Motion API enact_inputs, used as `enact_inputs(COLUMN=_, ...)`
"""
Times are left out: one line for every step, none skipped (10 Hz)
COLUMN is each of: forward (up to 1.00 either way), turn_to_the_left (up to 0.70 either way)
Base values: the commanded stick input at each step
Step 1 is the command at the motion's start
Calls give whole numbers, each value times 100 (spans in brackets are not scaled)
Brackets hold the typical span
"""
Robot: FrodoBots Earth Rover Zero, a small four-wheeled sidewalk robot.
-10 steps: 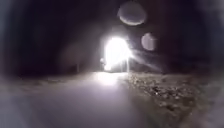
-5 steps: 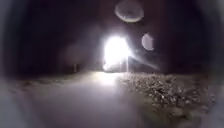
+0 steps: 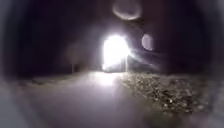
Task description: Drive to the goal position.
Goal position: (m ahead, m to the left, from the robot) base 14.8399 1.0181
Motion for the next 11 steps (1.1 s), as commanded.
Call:
enact_inputs(forward=100, turn_to_the_left=0)
enact_inputs(forward=100, turn_to_the_left=0)
enact_inputs(forward=100, turn_to_the_left=0)
enact_inputs(forward=100, turn_to_the_left=0)
enact_inputs(forward=100, turn_to_the_left=0)
enact_inputs(forward=100, turn_to_the_left=0)
enact_inputs(forward=100, turn_to_the_left=0)
enact_inputs(forward=100, turn_to_the_left=0)
enact_inputs(forward=100, turn_to_the_left=0)
enact_inputs(forward=100, turn_to_the_left=0)
enact_inputs(forward=100, turn_to_the_left=0)
